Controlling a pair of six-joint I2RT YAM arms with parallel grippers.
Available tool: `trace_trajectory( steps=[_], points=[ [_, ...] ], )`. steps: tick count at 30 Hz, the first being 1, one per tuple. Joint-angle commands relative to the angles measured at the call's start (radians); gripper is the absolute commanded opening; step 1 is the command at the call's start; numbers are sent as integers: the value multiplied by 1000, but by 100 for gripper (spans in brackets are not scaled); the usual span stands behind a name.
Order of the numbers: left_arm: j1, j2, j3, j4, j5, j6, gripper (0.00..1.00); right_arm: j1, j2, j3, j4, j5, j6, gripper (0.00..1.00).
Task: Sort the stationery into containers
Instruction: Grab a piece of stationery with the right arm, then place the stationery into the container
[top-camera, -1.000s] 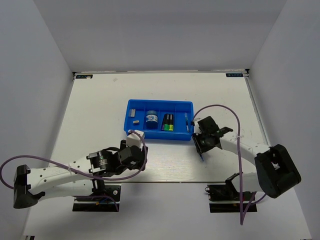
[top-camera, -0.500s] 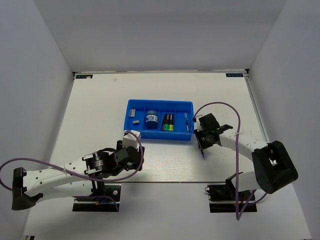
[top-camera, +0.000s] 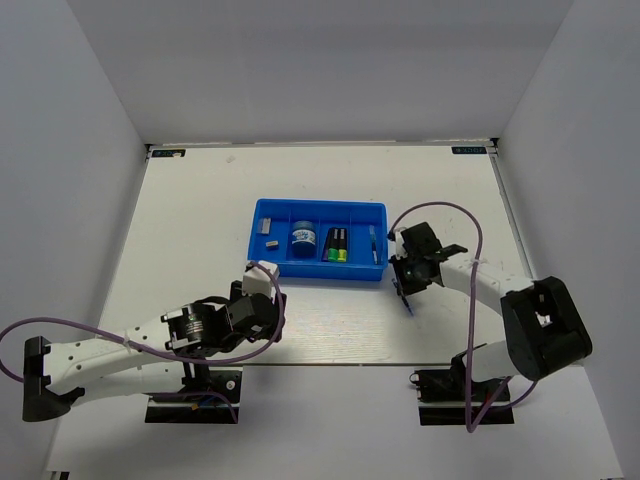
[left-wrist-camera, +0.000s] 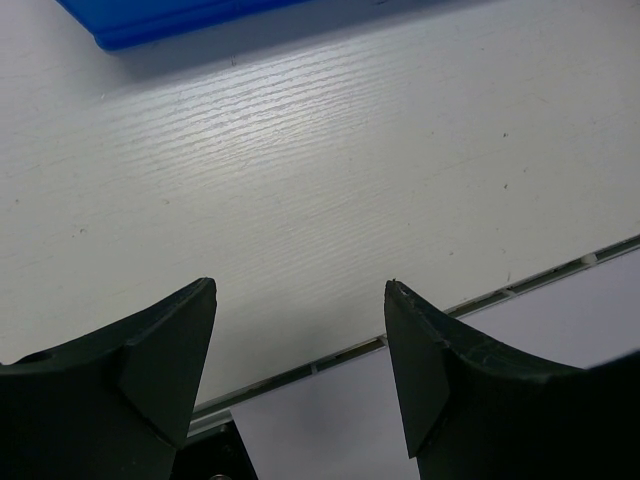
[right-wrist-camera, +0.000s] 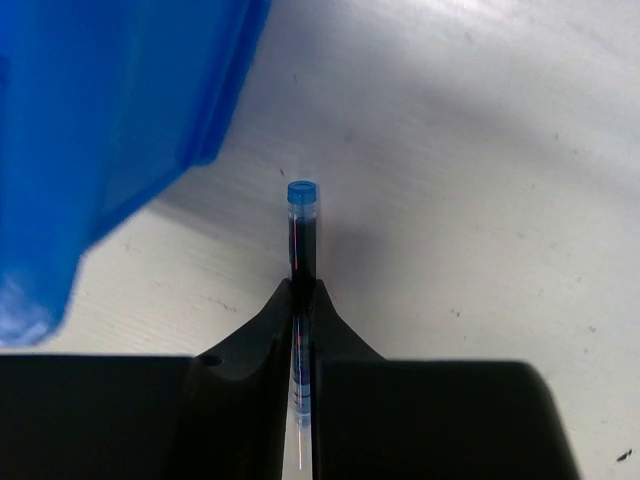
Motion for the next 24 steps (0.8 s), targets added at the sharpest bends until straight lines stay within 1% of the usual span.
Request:
trace_trajectory(
  steps=[1,6,12,13,17,20,21,23,24],
  points=[
    [-6,-16,21,-11,-24,-5,78,-15,-49,-28,-86,-16,21,0],
    [-6,-10,32,-15,-27,-2,78,-25,-148,-31,-83,12,13,0],
    [-8,-4,41,-20,-24,1,78,-32,-189,0,-96,18,6,0],
    [-4,-4,41,-20,-23,1,78,-28,-216,6,-98,56,2,0],
    [-4,-5,44,-21,-27,1,78,-32,-263,69,-112,76,-16,0],
    [-4,-7,47,-25,-24,4,78,-31,-286,150,-136,70,-28,0],
    [-4,-7,47,-26,-26,2,78,-31,-280,205,-142,58,-28,0],
    [-6,-11,52,-23,-29,4,78,-31,-260,239,-147,-6,-12,0],
    [-4,-10,53,-26,-30,7,78,-26,-254,286,-146,-22,-2,0]
  ],
)
